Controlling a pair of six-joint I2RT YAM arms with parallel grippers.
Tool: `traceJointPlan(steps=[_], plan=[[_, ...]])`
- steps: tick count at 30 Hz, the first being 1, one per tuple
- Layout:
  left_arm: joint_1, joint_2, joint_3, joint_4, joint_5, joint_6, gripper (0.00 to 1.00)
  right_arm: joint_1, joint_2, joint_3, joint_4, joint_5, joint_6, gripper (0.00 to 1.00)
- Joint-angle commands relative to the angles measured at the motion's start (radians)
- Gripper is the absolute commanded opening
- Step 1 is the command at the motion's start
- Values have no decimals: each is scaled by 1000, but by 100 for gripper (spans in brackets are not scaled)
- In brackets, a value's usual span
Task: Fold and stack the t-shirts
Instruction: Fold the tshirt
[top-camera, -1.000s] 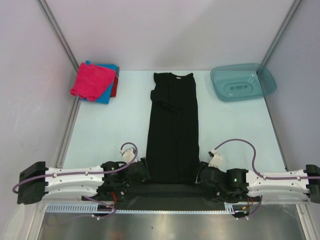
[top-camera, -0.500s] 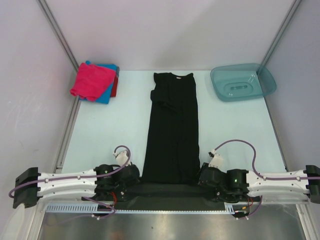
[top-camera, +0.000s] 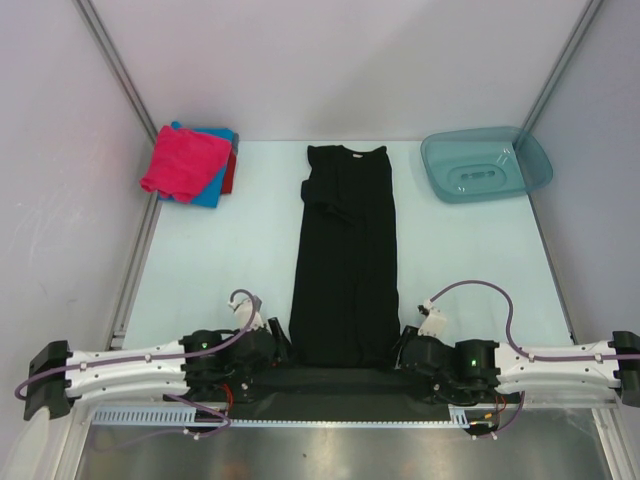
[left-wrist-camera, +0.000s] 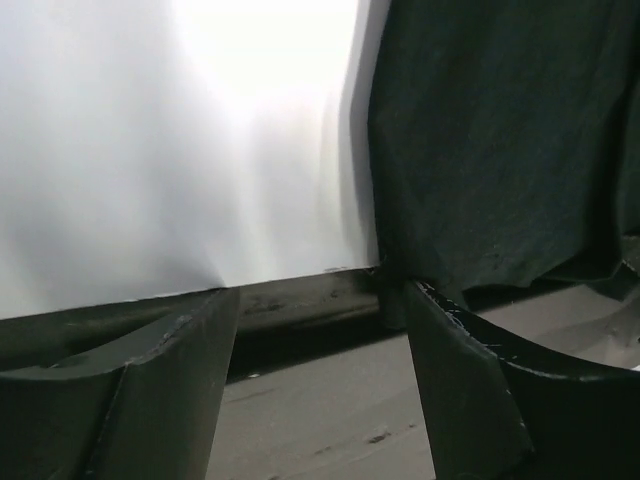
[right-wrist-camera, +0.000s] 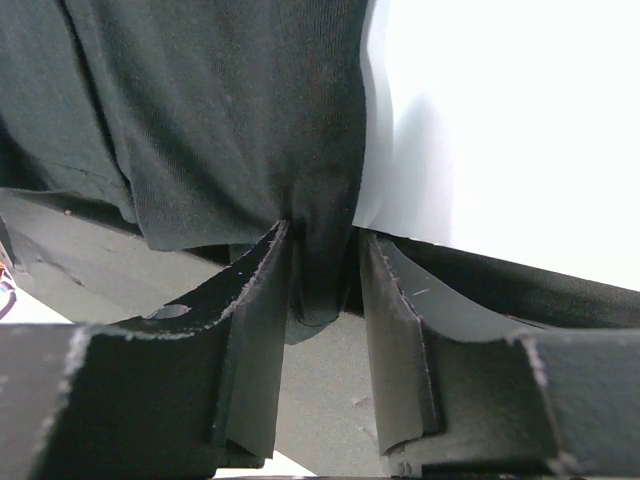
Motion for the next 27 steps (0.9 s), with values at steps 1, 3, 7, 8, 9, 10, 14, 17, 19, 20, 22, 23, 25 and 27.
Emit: traceJointPlan(steps=[1,3,7,8,9,10,14,17,19,20,22,23,25,27], plan=[[-4,-96,-27,-76,-67,35,73,9,-5,-6,-28,32,15,39],[-4,-136,-24,-116,-81,26,73,10,-5,-7,-28,34,19,39],[-4,-183,53,-245,-110,29,72,10,3,-12,-20,34,20,39],[-4,-182,74,-265,-129,35,72,10,3,-12,-14,32,22,39],[-4,-176,92,-283,-135,44,71,12,7,-14,-11,32,22,39],[-4,-170,107,-303,-142,52,70,10,11,-17,-8,31,22,39],[-4,-130,152,-293,-150,66,70,10,20,-15,-5,31,22,39],[-4,-124,158,-259,-152,90,70,10,20,-12,-8,32,22,39],[-4,-108,148,-245,-141,89,70,12,20,-14,-8,32,23,39],[-4,-98,143,-236,-135,89,70,10,18,-12,-11,32,23,39],[-4,-75,129,-196,-114,90,70,9,17,-9,-16,34,17,39],[-4,-69,114,-179,-107,95,69,10,17,-7,-16,32,17,39],[-4,-46,97,-123,-90,95,68,9,15,-6,-14,32,17,39],[-4,-24,75,-78,-77,110,68,10,17,-4,-16,31,16,39]])
